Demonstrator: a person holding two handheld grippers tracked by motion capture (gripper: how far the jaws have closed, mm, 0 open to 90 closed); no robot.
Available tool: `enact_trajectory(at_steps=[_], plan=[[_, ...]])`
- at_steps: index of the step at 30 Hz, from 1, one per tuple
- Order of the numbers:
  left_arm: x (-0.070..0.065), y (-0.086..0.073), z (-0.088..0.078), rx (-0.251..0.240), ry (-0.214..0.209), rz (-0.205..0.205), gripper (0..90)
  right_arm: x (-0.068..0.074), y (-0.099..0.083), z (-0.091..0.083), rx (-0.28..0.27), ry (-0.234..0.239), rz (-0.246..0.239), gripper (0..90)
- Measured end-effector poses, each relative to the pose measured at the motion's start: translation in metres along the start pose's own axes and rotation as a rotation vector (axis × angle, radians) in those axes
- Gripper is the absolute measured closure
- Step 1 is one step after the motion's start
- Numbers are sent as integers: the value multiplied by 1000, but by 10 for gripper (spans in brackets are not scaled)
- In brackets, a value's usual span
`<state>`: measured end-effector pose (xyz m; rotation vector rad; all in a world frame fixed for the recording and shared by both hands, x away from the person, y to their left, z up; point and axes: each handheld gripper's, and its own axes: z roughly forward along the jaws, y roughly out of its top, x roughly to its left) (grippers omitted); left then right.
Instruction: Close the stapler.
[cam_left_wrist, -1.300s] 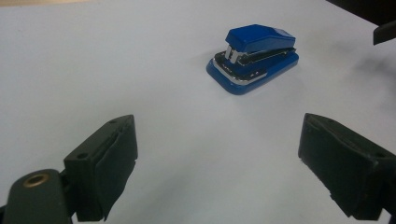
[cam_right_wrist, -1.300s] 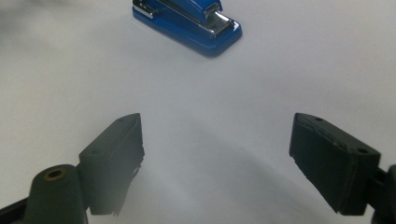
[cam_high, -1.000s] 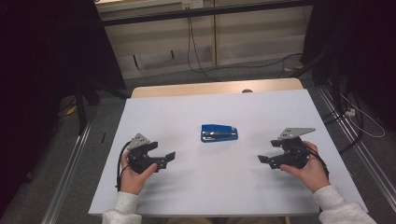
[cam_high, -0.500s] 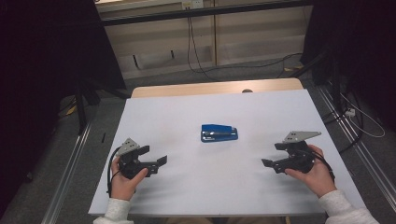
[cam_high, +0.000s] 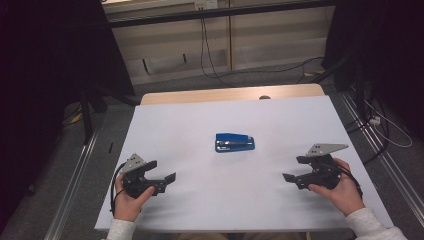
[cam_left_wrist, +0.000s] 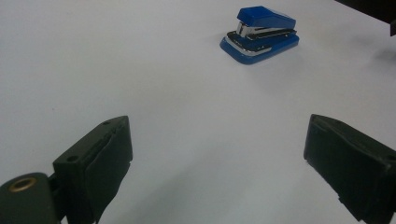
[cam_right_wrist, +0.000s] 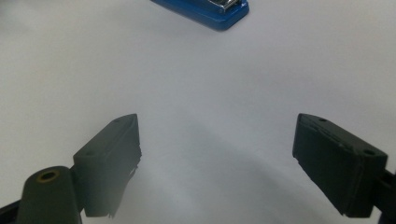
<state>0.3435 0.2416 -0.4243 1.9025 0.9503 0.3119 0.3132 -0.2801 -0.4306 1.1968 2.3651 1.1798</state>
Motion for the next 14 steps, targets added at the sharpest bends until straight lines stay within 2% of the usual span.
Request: enact_trajectory(at_steps=[14], plan=[[1,0,-2,2,8,8,81,2,-1,-1,-3,-2,-3,144]])
